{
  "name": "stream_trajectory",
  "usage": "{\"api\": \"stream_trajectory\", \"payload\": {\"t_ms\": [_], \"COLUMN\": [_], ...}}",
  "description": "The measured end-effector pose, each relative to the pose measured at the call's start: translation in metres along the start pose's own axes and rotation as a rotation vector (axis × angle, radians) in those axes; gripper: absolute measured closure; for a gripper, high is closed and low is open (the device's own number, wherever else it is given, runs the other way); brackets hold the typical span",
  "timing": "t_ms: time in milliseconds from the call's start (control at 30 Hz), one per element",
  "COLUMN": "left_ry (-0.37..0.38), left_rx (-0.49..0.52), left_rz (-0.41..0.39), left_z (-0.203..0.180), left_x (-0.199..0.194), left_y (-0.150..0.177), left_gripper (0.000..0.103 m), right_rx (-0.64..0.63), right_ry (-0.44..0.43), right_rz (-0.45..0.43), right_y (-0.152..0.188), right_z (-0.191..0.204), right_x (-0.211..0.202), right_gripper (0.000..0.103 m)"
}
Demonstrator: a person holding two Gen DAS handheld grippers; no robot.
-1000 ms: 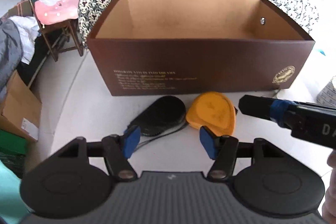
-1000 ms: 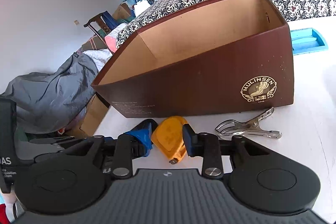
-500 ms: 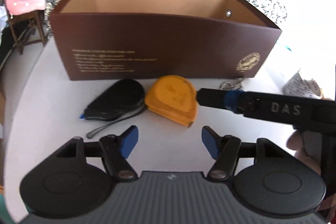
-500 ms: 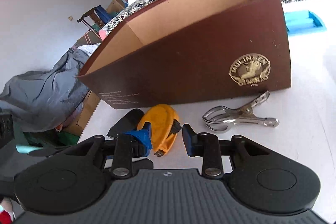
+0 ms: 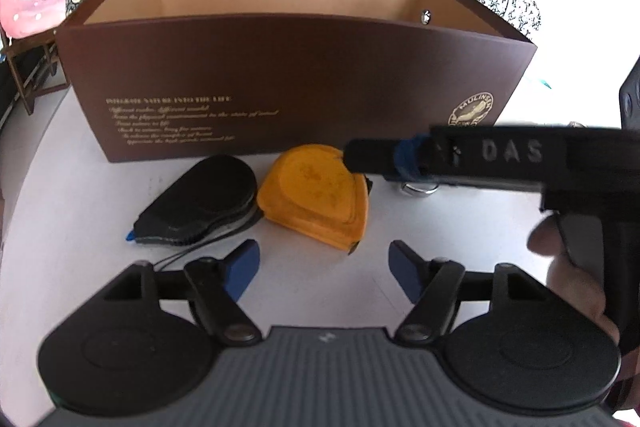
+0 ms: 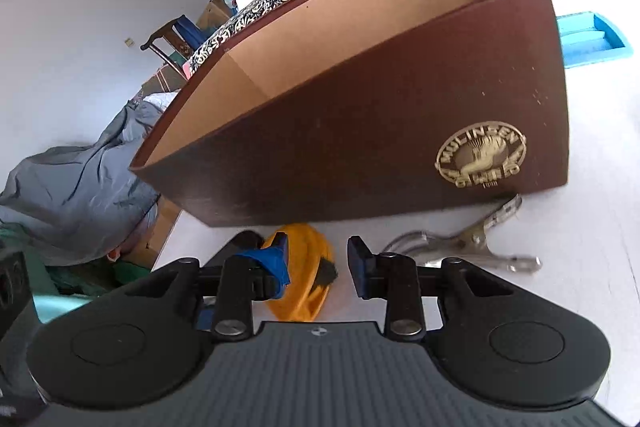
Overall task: Organize rigid objects
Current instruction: 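Close the right gripper on the yellow tape measure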
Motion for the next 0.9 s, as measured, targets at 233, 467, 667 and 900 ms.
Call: {"api": "stream_trajectory", "payload": {"t_ms": [233, 467, 667, 900], "left_ry": [-0.007, -0.005, -0.014, -0.031], "left_rx": [0.028, 0.039, 0.047, 0.08], "left_rz": [-0.016, -0.026, -0.035, -0.037], "left_z": [-0.001, -0.002, -0.003, -0.008], "left_x": [0.001, 0.004, 0.006, 0.005], "left_y": [-0.001, -0.004, -0.005, 0.0], "left_gripper": [0.031, 0.031, 0.031, 0.031], "right_rx": [-0.005, -0.051, -0.036, -0.054], "right_ry": [-0.018, -0.027, -0.071, -0.084], "right_rz": [0.018, 0.045, 0.062, 0.087], "right_y": [-0.003, 0.006, 0.013, 0.023], "right_z": [0.005, 0.008, 0.003, 0.006], "right_x": [0.014, 0.017, 0.008, -0.004], "right_gripper": [0.088, 0.089, 0.09, 0.09]}}
Point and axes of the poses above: each gripper's, at about its wrist camera, not at the fingertips, and x roughly the way its jaws point, z to its left, y to its underside, the point moved 4 cm from there along x, roughly the way its jaws point
